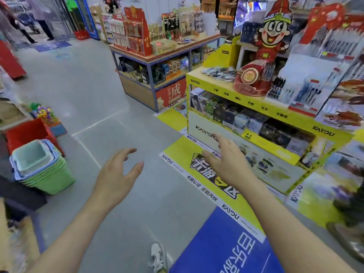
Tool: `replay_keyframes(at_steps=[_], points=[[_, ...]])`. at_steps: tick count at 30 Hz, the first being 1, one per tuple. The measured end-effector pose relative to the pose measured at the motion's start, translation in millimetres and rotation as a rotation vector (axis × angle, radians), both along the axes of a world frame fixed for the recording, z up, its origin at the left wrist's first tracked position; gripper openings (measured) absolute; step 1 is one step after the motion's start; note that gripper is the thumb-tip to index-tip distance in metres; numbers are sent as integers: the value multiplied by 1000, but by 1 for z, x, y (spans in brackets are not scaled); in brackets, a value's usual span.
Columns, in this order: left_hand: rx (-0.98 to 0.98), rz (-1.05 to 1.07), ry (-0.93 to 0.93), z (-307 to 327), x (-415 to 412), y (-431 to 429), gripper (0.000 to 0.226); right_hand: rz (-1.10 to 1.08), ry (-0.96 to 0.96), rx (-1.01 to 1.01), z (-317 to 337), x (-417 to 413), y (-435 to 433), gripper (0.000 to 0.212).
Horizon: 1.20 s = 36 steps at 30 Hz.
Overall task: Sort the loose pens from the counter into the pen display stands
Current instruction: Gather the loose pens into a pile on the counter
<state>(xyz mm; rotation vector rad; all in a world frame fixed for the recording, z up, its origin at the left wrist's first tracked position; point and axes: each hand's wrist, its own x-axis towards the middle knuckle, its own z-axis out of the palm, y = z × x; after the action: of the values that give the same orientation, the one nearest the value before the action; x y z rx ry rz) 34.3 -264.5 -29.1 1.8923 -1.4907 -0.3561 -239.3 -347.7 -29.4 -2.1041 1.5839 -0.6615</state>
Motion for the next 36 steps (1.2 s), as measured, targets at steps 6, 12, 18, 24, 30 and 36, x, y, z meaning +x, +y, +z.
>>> replay_keyframes(at_steps=[6, 12, 18, 24, 30, 36], points=[[-32, -92, 201, -3, 46, -138, 23, -192, -161, 24, -10, 47, -117, 56], [-5, -165, 330, 5, 98, -271, 12, -198, -151, 109, -7, 97, -226, 75], [39, -164, 586, 4, 129, -408, 11, -272, -184, 130, -16, 120, -337, 78], [30, -250, 485, -15, 132, -564, 12, -476, -346, -12, -36, 125, -466, 57], [-33, -414, 302, -16, 108, -712, 13, -581, -405, -205, -39, 129, -589, 44], [-91, -536, 221, -18, 84, -854, 10, -687, -369, -178, -43, 123, -707, 49]])
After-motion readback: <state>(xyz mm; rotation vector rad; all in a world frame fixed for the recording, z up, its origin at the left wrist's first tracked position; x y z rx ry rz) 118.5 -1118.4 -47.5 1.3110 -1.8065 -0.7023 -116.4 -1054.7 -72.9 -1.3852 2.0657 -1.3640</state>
